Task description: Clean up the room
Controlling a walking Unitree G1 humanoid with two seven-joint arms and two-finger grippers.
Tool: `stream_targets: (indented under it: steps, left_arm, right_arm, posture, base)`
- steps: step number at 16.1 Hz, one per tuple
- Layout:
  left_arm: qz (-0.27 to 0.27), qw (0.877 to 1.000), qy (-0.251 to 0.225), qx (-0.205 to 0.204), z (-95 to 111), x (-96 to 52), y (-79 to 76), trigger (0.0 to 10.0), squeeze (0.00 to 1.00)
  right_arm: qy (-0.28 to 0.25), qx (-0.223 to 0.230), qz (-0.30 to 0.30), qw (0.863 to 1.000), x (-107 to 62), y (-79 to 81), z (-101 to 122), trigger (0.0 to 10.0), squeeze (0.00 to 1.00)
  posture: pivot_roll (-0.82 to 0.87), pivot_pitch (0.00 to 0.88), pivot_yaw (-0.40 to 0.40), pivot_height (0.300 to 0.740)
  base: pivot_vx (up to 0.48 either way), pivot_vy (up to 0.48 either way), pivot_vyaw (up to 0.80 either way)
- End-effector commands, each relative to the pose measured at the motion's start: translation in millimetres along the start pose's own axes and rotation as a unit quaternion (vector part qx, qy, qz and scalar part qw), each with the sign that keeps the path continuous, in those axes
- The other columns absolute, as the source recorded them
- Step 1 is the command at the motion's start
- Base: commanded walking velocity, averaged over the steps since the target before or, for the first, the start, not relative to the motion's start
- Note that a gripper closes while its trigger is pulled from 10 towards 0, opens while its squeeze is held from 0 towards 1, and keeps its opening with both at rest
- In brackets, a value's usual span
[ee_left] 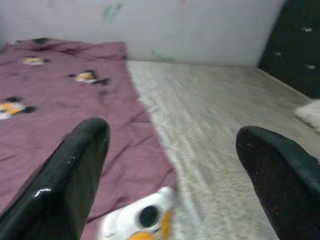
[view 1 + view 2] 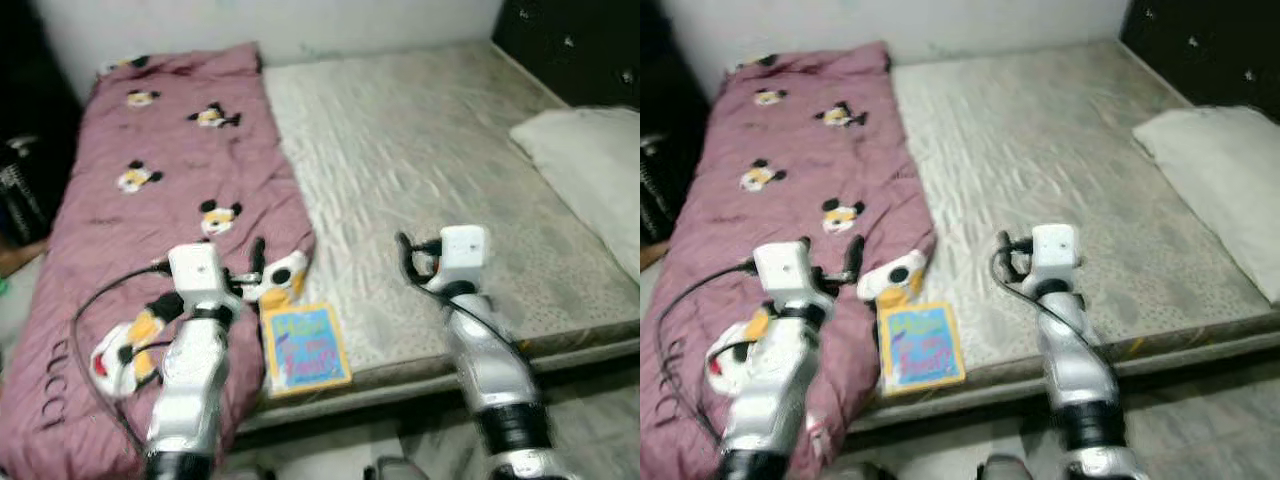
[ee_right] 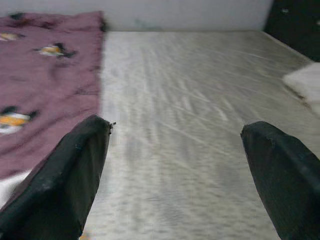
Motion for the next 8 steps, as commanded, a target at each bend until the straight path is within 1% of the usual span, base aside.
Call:
stream_targets:
  steps: [1, 6, 8]
  left_arm:
    - [0.022, 1.000, 0.005, -0.002, -2.7, -4.4, 9.5, 10.0, 0.00]
    - [0.025, 1.000, 0.007, 0.001, -3.1, -5.0, 10.1, 10.0, 0.00]
    - [0.036, 0.999, 0.011, 0.009, -4.2, -7.3, 13.7, 10.0, 0.00]
  right_arm:
    - [-0.012, 0.005, 0.012, 1.000, 2.7, 11.1, 6.1, 10.0, 0.00]
    - [-0.012, 0.006, 0.014, 1.000, 2.7, 12.2, 5.9, 10.0, 0.00]
    - [-0.012, 0.016, 0.021, 1.000, 2.4, 14.9, 6.2, 10.0, 0.00]
  posture:
    - [-0.05, 0.026, 0.050, 0.740]
    - [-0.04, 0.023, 0.048, 0.740]
    - [-0.04, 0.038, 0.044, 0.740]
  base:
    - [0.000, 0.000, 0.00]
    - [0.000, 0.000, 0.00]
    - [0.000, 0.000, 0.00]
Point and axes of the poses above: a point about 5 cm out from each wrist's last joint towards the gripper, its own x axis pointing out of the wrist towards the gripper, its own z axis along the axis of the wrist's last joint, y = z × x, the point moved 4 cm from there along x, pointing out of the wrist towards the gripper, and after that the axes turned 8 degrees about x, right-handed, at the moved point
